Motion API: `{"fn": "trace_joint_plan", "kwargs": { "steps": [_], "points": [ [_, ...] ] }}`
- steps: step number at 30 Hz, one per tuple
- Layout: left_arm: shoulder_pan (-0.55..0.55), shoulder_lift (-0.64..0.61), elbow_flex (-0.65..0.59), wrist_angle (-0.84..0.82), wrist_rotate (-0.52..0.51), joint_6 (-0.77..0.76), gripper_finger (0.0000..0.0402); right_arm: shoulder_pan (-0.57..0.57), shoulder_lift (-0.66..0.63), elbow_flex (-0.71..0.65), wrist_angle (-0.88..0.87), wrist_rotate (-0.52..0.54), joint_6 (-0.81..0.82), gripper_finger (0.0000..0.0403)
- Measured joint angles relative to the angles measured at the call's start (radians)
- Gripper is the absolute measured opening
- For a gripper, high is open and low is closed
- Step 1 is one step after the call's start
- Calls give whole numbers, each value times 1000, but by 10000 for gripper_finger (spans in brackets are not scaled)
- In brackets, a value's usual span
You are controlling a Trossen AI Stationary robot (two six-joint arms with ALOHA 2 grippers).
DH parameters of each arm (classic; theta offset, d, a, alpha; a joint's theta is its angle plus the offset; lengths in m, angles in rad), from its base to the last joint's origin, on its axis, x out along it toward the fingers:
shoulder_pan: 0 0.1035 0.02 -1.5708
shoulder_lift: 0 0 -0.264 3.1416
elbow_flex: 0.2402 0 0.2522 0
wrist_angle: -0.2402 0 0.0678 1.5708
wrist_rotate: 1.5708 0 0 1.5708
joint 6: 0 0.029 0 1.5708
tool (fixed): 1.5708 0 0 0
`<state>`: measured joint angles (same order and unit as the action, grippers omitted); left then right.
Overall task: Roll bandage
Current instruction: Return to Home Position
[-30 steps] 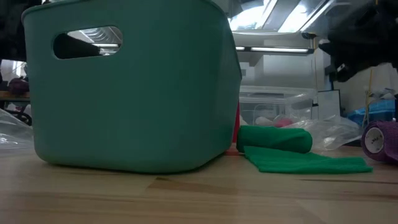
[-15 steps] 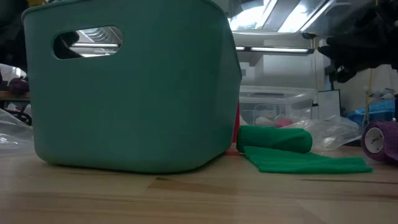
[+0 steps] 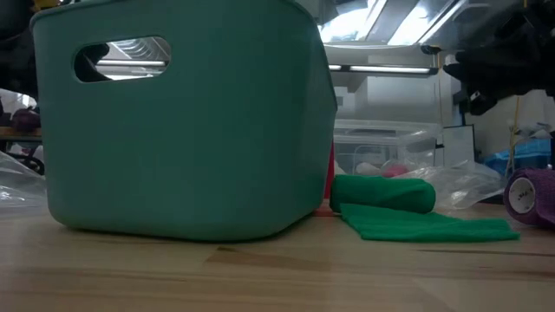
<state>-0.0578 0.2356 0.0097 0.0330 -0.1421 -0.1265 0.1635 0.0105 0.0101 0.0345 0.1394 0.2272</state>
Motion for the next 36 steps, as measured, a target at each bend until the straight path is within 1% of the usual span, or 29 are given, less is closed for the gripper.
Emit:
{"fn": "trace_joint_plan", "kwargs": {
  "steps": [13, 17, 27, 36],
  "points": [
    [-1, -8, 0, 0, 0, -3, 170, 0, 0, -1, -1, 0, 0, 104],
    [-2, -51, 0, 0, 0, -4, 170, 0, -9, -1, -1, -1, 0, 104],
    [-1, -235, -1, 1, 0, -4, 170, 0, -8, -1, -1, -1, 0, 104],
    [-1, -231, -1, 0, -1, -4, 170, 0, -8, -1, -2, -1, 0, 104]
  ]
}}
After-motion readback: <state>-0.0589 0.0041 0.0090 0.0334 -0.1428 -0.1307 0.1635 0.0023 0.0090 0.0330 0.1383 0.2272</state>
